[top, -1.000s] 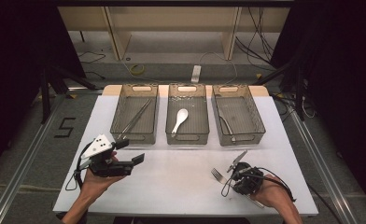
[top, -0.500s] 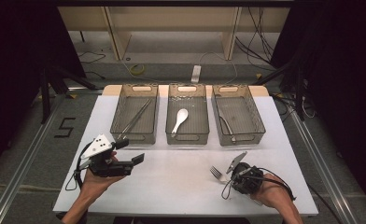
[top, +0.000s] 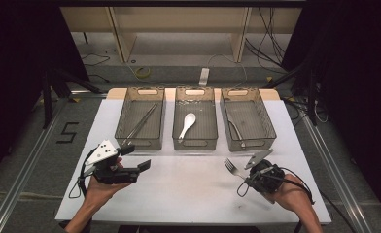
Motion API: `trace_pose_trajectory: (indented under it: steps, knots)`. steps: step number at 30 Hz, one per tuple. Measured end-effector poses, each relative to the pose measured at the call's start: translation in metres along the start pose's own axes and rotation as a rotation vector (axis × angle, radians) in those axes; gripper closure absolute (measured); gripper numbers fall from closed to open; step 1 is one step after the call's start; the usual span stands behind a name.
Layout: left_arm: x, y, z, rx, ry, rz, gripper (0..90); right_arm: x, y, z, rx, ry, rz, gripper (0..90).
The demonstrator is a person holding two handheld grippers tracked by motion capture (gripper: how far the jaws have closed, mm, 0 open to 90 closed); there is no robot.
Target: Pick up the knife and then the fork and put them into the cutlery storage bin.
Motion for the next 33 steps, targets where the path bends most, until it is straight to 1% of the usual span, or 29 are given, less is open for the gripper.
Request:
trace_pose_trajectory:
  steps: [3,9,12,17,21,25,30,33]
  knots:
    - [0.000,0.000,0.000,-0.001,0.003,-0.004,16.3,-0.004,0.003,-0.008,0.002,-0.019,-0.036,85.4]
    - [0.000,0.000,0.001,-0.001,0.003,-0.003,16.3,-0.010,0.008,-0.018,0.004,-0.055,-0.074,85.4]
    - [0.000,0.000,0.001,-0.001,0.006,-0.002,16.3,-0.011,0.010,-0.023,0.021,-0.043,-0.078,85.5]
    - [0.001,-0.001,0.001,-0.003,0.007,0.001,16.3,-0.017,0.015,-0.029,0.031,-0.053,-0.097,85.5]
    - [0.001,-0.001,0.001,-0.003,0.008,-0.002,16.3,-0.022,0.017,-0.036,0.040,-0.063,-0.108,85.4]
    - [0.001,-0.001,0.001,-0.003,0.009,-0.003,16.2,-0.029,0.021,-0.045,0.050,-0.073,-0.132,85.5]
    - [0.001,-0.001,0.002,-0.005,0.008,-0.003,16.2,-0.040,0.025,-0.057,0.065,-0.102,-0.163,85.5]
    - [0.000,-0.001,0.002,-0.004,0.007,-0.004,16.2,-0.046,0.027,-0.063,0.062,-0.108,-0.177,85.4]
Point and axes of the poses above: each handheld gripper's, and its own axes: y roughly backward along the jaws, x roughly out of its underside, z roughly to its left, the point moved 7 cm from there along -y, roughly forward along the jaws, and after that the axes turned 4 degrees about x, right-handed, at the moved point
